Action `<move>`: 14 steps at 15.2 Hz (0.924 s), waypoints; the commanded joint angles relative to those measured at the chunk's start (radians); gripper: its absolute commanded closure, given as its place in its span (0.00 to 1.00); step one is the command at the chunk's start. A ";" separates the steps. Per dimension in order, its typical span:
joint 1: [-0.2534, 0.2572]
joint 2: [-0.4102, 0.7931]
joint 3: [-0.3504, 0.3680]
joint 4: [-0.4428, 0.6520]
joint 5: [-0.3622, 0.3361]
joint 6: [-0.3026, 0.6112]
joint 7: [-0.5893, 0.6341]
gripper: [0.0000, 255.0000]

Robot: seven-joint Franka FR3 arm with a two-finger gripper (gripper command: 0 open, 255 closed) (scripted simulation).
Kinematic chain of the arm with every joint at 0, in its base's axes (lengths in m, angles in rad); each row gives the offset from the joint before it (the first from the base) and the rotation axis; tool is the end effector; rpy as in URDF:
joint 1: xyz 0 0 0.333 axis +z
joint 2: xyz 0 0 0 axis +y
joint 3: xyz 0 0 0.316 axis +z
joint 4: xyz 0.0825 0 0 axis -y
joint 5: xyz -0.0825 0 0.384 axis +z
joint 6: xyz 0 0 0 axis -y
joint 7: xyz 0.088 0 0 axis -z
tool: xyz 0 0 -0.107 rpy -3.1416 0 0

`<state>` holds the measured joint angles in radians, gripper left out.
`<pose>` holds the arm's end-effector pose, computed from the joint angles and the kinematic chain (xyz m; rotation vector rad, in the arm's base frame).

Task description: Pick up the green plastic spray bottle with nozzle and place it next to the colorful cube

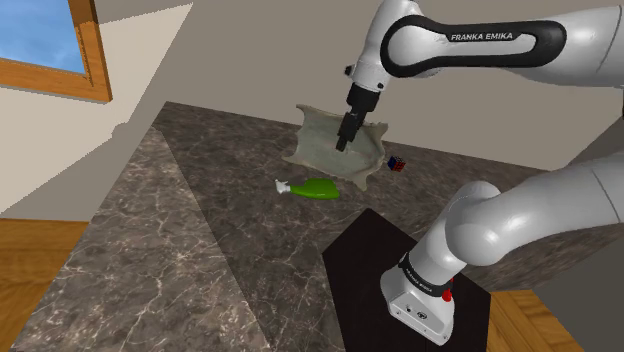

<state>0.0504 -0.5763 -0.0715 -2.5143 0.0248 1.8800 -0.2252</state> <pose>0.3668 -0.0070 0.4697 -3.0551 -0.3197 0.0793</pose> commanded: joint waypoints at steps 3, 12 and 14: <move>0.006 0.124 -0.011 -0.029 -0.023 0.157 -0.053 0.00; 0.018 0.462 -0.023 0.005 -0.064 0.469 -0.148 0.00; 0.019 0.544 -0.024 0.029 -0.072 0.529 -0.165 0.00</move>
<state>0.0675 -0.0767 -0.0961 -2.5046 -0.0437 2.3816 -0.3817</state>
